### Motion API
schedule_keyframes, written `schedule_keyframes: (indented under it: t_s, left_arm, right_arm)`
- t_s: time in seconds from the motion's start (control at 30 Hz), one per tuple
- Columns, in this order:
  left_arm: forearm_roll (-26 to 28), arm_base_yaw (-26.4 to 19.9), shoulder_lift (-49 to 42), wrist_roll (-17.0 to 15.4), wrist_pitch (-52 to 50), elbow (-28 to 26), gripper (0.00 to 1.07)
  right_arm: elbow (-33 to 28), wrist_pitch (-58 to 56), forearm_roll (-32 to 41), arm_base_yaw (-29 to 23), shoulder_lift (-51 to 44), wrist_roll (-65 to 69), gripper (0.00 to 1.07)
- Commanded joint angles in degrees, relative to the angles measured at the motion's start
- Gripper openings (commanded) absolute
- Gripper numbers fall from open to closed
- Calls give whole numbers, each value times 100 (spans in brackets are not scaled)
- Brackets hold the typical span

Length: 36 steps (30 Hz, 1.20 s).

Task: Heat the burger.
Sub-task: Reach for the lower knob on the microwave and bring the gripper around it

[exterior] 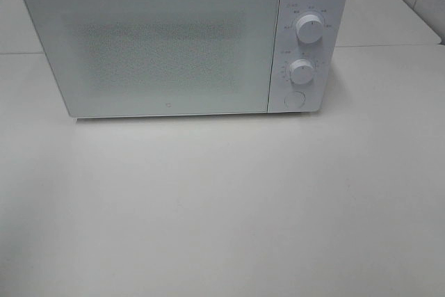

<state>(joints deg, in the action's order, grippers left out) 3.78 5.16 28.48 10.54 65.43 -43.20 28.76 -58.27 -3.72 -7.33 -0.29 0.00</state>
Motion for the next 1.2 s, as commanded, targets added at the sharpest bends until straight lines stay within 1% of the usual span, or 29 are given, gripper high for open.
schedule_keyframes:
  t_s: [0.03,0.07,0.13,0.2,0.23,0.3,0.33,0.4,0.47,0.5,0.6,0.63,0.7,0.77,0.8,0.83,0.87,1.0,1.07,1.2]
  left_arm:
    - [29,-11,-395,-17,6,172,0]
    - [29,-11,-751,-17,57,286,0]
    - [29,-11,-888,-17,80,327,0]
    - [29,-11,-1558,-11,206,464,0]
    - [29,-11,-1558,-11,206,464,0]
    - [11,-11,-2051,-11,304,498,0]
    - [11,-11,-2051,-11,304,498,0]
    - [11,-11,-2498,-11,361,521,0]
    - [11,-11,-2641,6,384,550,0]
    - [6,-11,-2928,34,447,619,0]
    - [6,-11,-3048,46,470,670,0]
    - [-40,-11,-2997,46,647,773,0]
    - [-40,-11,-2985,46,653,842,0]
    - [-46,-11,-3025,63,481,1071,0]
    - [-46,-11,-3025,63,481,1071,0]
    - [-46,-11,-3025,74,269,1220,0]
    - [-46,-11,-3025,69,23,1215,0]
    - [-40,-11,-3008,57,-258,1283,0]
    - [-40,-11,-3008,46,-573,1473,0]
    - [-52,-23,-2997,40,-573,1467,0]
  right_arm:
    - [-23,92,-11,6,-143,0,67]
    - [-23,92,-17,6,-143,0,67]
    - [-23,92,-23,6,-143,0,67]
    - [-23,92,-29,6,-143,0,67]
    - [-23,92,-29,6,-143,0,67]
    - [-23,92,-46,6,-143,0,67]
    - [-23,92,-46,6,-143,0,67]
    - [-23,92,-52,6,-143,29,67]
    - [-23,92,-52,6,-143,29,67]
    - [-23,97,-52,6,-143,29,67]
    - [-23,97,-52,6,-143,29,67]
    - [-23,97,-52,6,-138,0,67]
    - [-23,97,-52,6,-138,0,67]
    - [-23,97,-52,6,-138,0,67]
    - [-23,97,-52,6,-138,0,67]
    - [-23,97,-52,6,-138,0,67]
    - [-23,97,-46,6,-138,0,67]
    - [-23,103,-46,6,-138,0,67]
    - [-23,103,-46,6,-138,0,67]
    - [-23,103,-46,6,-138,0,67]
